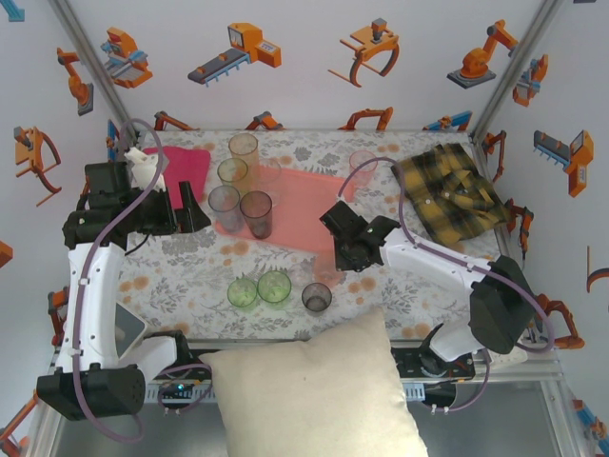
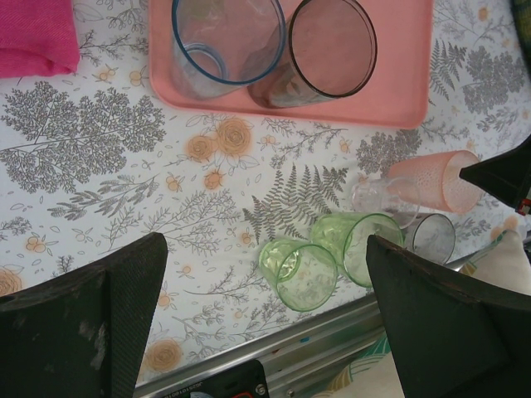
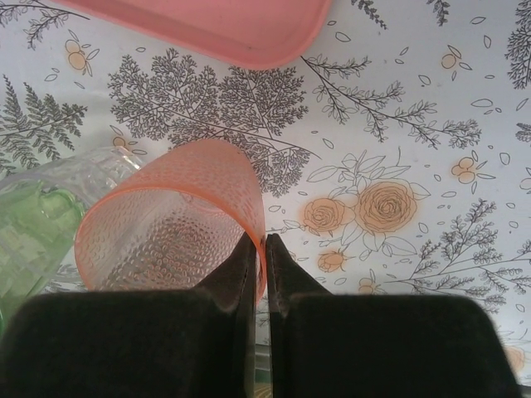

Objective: Place the glasses into the tray

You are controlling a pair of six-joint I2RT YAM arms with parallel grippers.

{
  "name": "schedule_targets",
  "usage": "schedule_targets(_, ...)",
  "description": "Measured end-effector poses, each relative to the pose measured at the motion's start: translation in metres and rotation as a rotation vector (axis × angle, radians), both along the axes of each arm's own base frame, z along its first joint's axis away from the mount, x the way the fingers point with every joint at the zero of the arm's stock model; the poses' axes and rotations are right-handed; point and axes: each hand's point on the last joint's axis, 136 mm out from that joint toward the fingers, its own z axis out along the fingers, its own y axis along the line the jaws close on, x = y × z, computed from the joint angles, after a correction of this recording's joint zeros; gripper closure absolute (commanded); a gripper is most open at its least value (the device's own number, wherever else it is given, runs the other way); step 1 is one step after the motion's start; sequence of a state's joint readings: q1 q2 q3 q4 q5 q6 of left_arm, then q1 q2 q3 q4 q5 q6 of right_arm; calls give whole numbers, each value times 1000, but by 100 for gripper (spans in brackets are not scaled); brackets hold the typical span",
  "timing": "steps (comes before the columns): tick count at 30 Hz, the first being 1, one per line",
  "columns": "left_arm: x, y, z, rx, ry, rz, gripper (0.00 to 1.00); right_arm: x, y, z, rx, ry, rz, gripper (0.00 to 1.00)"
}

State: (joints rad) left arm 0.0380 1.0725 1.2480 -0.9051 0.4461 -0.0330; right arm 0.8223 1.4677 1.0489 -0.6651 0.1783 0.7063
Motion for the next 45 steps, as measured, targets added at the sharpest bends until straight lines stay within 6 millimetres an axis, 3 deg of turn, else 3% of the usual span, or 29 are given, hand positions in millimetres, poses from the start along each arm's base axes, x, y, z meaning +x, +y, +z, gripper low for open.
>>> schedule_targets(14,-1,0,1,-1,-3,0,3,12,-1,35,-24,-61,2,97)
schedule_targets(20,-1,-1,1,-2,-3,-2,3,27,-4,69,-17,-108,-4,97)
schedule_targets(26,-1,-1,1,-3,-3,-3,3,72,-4,121,13,-198,-29,97)
schedule_targets(29,-1,-1,1,-3,-3,-3,3,99,-1,133,10,-224,-35,97)
schedule_targets(37,3,-1,2,-6,0,-6,3,171,23,134,-9,-258,-26,97)
schedule_targets(41,4,-1,3,-6,1,-6,3,180,28,123,-37,-231,-13,97)
schedule_targets(45,7,-1,3,-6,3,-6,3,226,52,127,12,-302,-25,97)
